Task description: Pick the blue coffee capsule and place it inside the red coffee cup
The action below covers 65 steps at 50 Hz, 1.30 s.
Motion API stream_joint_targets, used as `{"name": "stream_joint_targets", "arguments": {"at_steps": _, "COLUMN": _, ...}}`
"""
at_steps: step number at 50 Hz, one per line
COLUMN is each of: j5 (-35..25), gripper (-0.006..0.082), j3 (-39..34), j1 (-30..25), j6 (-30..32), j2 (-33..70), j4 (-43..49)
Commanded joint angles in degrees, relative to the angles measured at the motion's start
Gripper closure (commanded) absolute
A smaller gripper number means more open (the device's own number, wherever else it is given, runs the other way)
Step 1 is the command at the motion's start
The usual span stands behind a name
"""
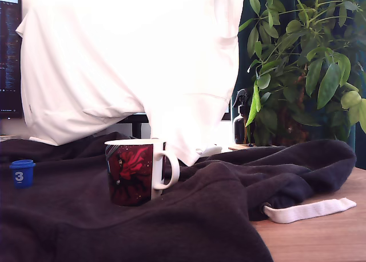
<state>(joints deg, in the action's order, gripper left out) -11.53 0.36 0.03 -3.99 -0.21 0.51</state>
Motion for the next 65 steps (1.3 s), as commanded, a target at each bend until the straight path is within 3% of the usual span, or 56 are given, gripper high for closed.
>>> {"name": "stream_joint_targets", "arguments": {"at_steps": 1, "j5": -2.93, "gripper": 0.0788, "j3": -1.55, "j1": -0.07, "j6": -2.75, "j2": -0.52, "j4": -2.47}}
{"name": "stream_joint_targets", "arguments": {"at_steps": 6, "j5": -7.89, "gripper": 0.0788, "j3": -0.42, "j1": -0.07, "j6": -7.45, "j2": -0.50, "j4": -4.00}}
{"name": "stream_joint_targets", "arguments": {"at_steps": 14, "j5": -9.05, "gripper": 0.0788, "j3": 1.75, "j1": -0.07, "j6": -10.21, "j2": 1.70, "j4": -4.37}}
{"name": "stream_joint_targets", "arguments": {"at_steps": 24, "j5": -9.05, "gripper": 0.0787, "j3": 2.12, "j1": -0.09, "j6": -11.06, "j2": 14.97, "j4": -9.86}}
{"name": "stream_joint_targets", "arguments": {"at_steps": 28, "j5": -8.92, "gripper": 0.0742, "j3": 2.14, "j1": -0.33, "j6": -10.60, "j2": 22.23, "j4": -14.16}}
{"name": "stream_joint_targets", "arguments": {"at_steps": 32, "j5": -7.96, "gripper": 0.0559, "j3": 2.14, "j1": -0.57, "j6": -9.14, "j2": 29.27, "j4": -20.74}}
{"name": "stream_joint_targets", "arguments": {"at_steps": 38, "j5": -6.36, "gripper": 0.0136, "j3": 2.45, "j1": -0.94, "j6": -4.96, "j2": 39.54, "j4": -29.57}}
{"name": "stream_joint_targets", "arguments": {"at_steps": 41, "j5": -6.08, "gripper": 0.0062, "j3": 2.97, "j1": -0.96, "j6": -3.76, "j2": 44.11, "j4": -30.77}}
{"name": "stream_joint_targets", "arguments": {"at_steps": 54, "j5": -2.99, "gripper": 0.0064, "j3": 4.15, "j1": -1.66, "j6": 2.19, "j2": 64.63, "j4": -46.25}}
{"name": "stream_joint_targets", "arguments": {"at_steps": 65, "j5": -1.51, "gripper": 0.0064, "j3": 9.14, "j1": -1.66, "j6": 4.35, "j2": 79.80, "j4": -53.18}}
